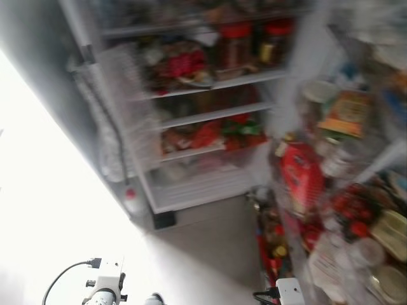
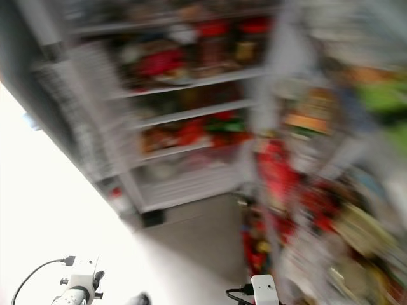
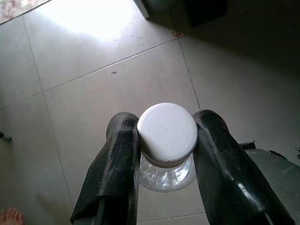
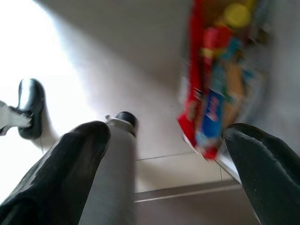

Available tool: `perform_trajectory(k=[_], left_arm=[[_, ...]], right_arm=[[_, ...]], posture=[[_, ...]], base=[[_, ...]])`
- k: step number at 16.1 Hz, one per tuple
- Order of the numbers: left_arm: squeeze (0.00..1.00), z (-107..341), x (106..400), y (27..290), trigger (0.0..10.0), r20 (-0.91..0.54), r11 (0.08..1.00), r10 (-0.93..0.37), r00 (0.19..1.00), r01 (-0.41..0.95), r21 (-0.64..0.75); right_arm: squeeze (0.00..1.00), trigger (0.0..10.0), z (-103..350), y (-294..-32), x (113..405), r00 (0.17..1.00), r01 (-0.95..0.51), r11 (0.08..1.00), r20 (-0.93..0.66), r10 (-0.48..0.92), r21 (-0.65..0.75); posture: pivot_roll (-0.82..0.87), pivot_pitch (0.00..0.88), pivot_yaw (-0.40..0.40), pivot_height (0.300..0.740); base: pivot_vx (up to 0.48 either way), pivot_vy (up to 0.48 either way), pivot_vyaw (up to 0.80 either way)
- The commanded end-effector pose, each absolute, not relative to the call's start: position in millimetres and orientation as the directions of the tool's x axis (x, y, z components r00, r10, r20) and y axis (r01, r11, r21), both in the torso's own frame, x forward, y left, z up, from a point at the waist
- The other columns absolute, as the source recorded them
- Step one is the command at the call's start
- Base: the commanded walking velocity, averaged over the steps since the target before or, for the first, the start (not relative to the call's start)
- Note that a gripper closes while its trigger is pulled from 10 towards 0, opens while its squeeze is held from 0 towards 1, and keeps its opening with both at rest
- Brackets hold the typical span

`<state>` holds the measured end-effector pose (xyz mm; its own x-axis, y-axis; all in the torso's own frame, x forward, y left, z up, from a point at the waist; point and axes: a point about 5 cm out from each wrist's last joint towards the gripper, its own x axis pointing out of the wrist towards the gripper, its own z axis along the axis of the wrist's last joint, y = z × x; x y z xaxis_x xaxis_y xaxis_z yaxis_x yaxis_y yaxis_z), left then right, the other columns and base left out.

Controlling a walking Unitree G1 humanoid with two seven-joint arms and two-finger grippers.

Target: Restocking fridge

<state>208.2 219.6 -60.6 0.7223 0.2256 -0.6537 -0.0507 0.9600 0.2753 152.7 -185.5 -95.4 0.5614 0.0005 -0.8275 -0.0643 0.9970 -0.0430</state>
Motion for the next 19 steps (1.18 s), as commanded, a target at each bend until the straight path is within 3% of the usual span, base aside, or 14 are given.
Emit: perform_trajectory(k=[1,6,10,16,19], left_arm=[[0.00,-63,203,222,10.0,-0.661,0.954,0.231,0.714,-0.034,0.297],[0.00,-37,240,214,10.0,-0.518,0.957,0.172,0.838,-0.016,0.291],[0.00,3,280,188,10.0,-0.304,0.974,-0.028,0.952,0.094,0.204],[0.00,51,303,157,10.0,-0.047,0.943,-0.257,0.965,0.261,0.204],[0.00,67,306,150,10.0,0.026,0.938,-0.293,0.956,0.283,0.200]], right_arm=[[0.00,10.0,-99,-184,144,0.538,-0.060,0.998,-0.843,0.003,-0.035],[0.00,10.0,-99,-184,144,0.537,-0.046,0.999,-0.843,0.003,-0.026],[0.00,10.0,-100,-185,143,0.533,-0.055,0.998,-0.846,0.007,-0.027],[0.00,10.0,-100,-184,143,0.531,-0.063,0.998,-0.848,0.009,-0.029],[0.00,10.0,-100,-184,143,0.532,-0.061,0.998,-0.847,0.008,-0.029]], posture=[[-0.09,0.160,-0.022,0.740],[-0.09,0.162,-0.023,0.740],[-0.09,0.168,-0.023,0.740],[-0.10,0.180,-0.021,0.740],[-0.11,0.180,-0.011,0.740]], base=[[0.000,0.000,0.54],[0.000,0.000,0.00],[0.000,0.000,0.00],[0.000,0.000,0.00],[0.000,0.000,0.00]])
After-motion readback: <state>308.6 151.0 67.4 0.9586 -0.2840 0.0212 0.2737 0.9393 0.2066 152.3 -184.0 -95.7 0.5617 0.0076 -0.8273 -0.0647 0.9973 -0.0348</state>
